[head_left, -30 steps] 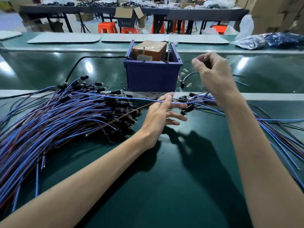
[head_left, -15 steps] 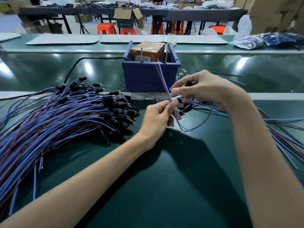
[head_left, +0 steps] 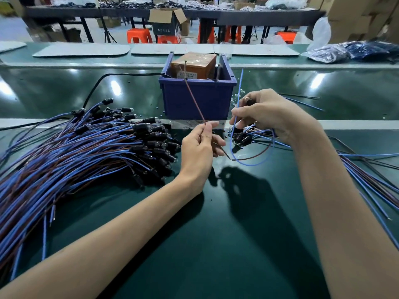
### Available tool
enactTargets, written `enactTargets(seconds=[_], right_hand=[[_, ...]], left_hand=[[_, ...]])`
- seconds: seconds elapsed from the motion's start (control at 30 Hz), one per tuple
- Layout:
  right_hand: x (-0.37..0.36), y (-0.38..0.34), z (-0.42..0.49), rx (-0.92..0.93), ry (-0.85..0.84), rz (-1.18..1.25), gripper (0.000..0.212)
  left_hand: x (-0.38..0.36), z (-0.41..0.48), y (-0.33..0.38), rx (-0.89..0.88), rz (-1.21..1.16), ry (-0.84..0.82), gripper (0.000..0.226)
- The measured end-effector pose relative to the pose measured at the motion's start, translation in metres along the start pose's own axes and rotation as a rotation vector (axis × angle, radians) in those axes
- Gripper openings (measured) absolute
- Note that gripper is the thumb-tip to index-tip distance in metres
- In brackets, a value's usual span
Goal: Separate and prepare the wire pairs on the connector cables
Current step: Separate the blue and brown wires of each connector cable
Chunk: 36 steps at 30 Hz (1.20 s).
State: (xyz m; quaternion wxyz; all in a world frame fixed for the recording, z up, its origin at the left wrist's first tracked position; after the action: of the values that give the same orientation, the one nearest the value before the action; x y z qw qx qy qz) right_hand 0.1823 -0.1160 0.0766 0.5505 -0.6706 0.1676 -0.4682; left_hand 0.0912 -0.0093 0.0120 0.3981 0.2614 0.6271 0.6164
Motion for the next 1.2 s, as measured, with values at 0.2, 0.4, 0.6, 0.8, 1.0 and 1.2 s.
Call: enactTargets(seconds=[0.2,0.4,0.6,0.8,1.0,1.2], right_hand=[[0.002,0.005,0.007,0.01,0.07,0.009,0.017],[0.002,0.008,0.015,0.081,0.127,-0.066,0.011],[-0.004,0.008,0.018,0.114,0.119,-0.116,0.014],[-0.015,0.006,0.02,0.161,0.131,-0.183,0.02],[-0.019,0.003,0.022,0.208,0.115,-0.18,0.023],[-0.021,0.0,0.022,0.241,0.084,-0.17,0.024]], left_hand=[[0.015,0.008,-0.009,0.039,0.032,0.151,0.033],[0.018,0.01,-0.003,0.001,0.045,0.18,0.04],[0.017,0.01,-0.006,0.028,0.014,0.164,0.04],[0.014,0.012,-0.01,0.057,-0.001,0.139,0.042],[0.012,0.01,-0.008,0.04,0.02,0.126,0.041],[0.01,0.012,-0.012,0.057,0.017,0.099,0.041]])
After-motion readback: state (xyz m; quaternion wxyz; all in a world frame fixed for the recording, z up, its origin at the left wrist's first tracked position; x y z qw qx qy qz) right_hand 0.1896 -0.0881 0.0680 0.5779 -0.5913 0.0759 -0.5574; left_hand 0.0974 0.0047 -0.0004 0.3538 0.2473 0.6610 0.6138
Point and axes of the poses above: each hand's wrist, its own z-axis towards the middle knuckle, its own x-axis out of the back of the hand, y = z × x, the point moved 9 cm from there along z, towards the middle knuckle, and after that the axes turned 5 degrees about x, right-handed, at the moved point
